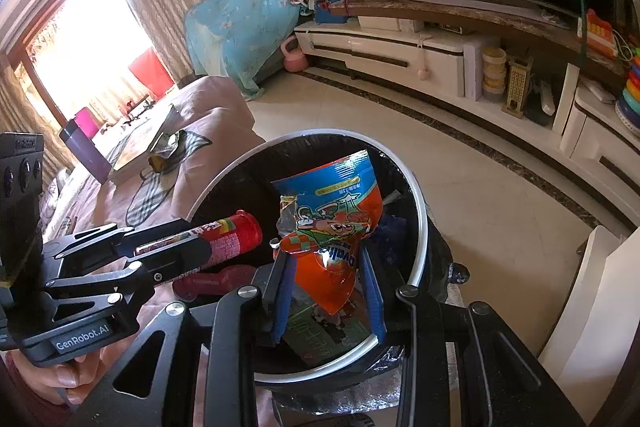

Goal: Collect trash
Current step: 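Open both tools to drop the tube and bag into the bin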

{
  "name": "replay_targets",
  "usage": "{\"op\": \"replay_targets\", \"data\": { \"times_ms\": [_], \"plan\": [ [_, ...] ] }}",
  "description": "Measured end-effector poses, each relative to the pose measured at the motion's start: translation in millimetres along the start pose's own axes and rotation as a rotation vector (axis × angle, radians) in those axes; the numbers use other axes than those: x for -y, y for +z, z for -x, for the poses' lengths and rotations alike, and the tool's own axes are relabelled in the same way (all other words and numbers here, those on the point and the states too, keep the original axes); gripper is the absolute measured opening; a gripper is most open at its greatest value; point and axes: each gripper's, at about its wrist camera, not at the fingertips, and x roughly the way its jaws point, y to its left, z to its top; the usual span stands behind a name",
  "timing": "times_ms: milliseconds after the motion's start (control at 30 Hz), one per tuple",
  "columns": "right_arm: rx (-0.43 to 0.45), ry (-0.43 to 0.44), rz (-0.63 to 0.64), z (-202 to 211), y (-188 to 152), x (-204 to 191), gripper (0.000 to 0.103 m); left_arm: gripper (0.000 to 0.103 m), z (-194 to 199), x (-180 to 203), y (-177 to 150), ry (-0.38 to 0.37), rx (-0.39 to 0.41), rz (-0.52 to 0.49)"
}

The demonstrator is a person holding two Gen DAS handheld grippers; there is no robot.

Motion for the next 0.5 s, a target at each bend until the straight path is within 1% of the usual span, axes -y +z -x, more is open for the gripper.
{"op": "replay_targets", "data": {
  "times_ms": [200,267,300,367,433,500],
  "plan": [
    [-0.008,-0.005,0.002,-3,2,1,0.032,0.033,-2,3,2,0.003,-0.007,-0.004],
    [-0.007,-0.005,0.002,-4,3,1,0.036,0.033,-1,4,2,-0.004,-0.013,-0.006],
    [-0.006,-0.005,0.000,-4,3,1,0.037,0.035,-1,4,3,-0.005,-0.017,-0.003],
    [-0.003,0.002,-0.013,-3,5,3,0.048,0.052,2,1,4,-0.002,-0.016,0.010],
    [0.004,-0.001,-0.026,-2,5,5,0.053,0.054,7,0,4,-0.002,-0.002,0.018],
    [0.012,0.003,-0.032,2,6,6,0.055,0.054,14,-3,3,-0.004,0.006,0.026]
  ]
}}
